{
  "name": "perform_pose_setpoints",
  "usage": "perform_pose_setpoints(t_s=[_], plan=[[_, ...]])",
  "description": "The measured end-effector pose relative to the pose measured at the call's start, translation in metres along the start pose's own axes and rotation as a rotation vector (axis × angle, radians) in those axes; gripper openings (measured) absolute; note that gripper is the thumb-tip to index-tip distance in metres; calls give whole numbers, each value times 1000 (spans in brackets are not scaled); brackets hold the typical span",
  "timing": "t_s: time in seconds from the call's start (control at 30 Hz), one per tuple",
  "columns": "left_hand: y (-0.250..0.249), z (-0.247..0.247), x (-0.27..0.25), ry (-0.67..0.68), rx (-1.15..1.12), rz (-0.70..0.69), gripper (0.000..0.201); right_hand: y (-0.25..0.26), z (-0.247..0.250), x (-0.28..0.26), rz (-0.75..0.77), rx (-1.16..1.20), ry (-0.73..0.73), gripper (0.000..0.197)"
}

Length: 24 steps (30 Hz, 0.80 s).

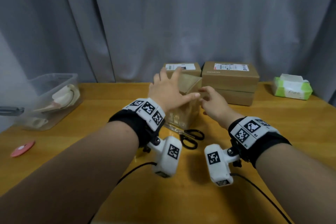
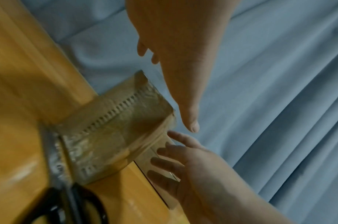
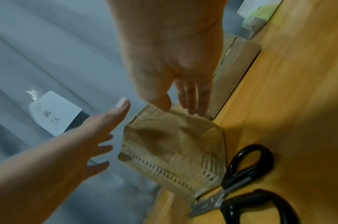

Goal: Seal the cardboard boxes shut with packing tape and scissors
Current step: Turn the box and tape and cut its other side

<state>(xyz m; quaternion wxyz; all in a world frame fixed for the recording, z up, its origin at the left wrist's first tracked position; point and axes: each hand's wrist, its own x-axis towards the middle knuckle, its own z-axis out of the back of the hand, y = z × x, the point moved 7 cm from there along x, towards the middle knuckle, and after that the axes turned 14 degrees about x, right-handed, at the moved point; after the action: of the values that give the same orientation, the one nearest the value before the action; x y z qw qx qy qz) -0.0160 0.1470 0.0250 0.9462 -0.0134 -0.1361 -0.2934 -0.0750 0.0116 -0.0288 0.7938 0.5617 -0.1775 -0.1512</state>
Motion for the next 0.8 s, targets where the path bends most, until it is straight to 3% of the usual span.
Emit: perform_pose_setpoints(t_s=[0.1,0.2,0.27,0.33,0.4,0.47,0.53,0.6,0.7,0.77,0.8], plan=[[-7,-20,26,186,33,43,94,1,-4,6,64,-21,113,35],[18,-27,40,241,-31,93,82,-11,-1,13,-19,9,116,38],[49,-34,38,287,-338,155,82,-27,1,16,-181,105,68,50],[75,-44,26,311,-793,247,69,-39,-11,17,-360,327,98,66],[91,-50,11,290,-1032,268,58,-36,-33,18,-447,568,176,62],[102,-55,5,229,-1090,212,62,-27,-53,26,-411,646,227,51],[116,-52,7,169,-1079,170,65,-17,-65,35,-316,649,231,63],[135,-50,11,184,-1128,200,57,-11,-72,44,-251,721,234,76],[154,-58,9,310,-1318,358,39,-6,-78,54,-245,882,174,61],[157,-62,8,297,-1246,414,65,-4,-79,59,-163,849,106,40],[159,-63,8,226,-1164,428,72,0,-81,60,-112,819,90,29]])
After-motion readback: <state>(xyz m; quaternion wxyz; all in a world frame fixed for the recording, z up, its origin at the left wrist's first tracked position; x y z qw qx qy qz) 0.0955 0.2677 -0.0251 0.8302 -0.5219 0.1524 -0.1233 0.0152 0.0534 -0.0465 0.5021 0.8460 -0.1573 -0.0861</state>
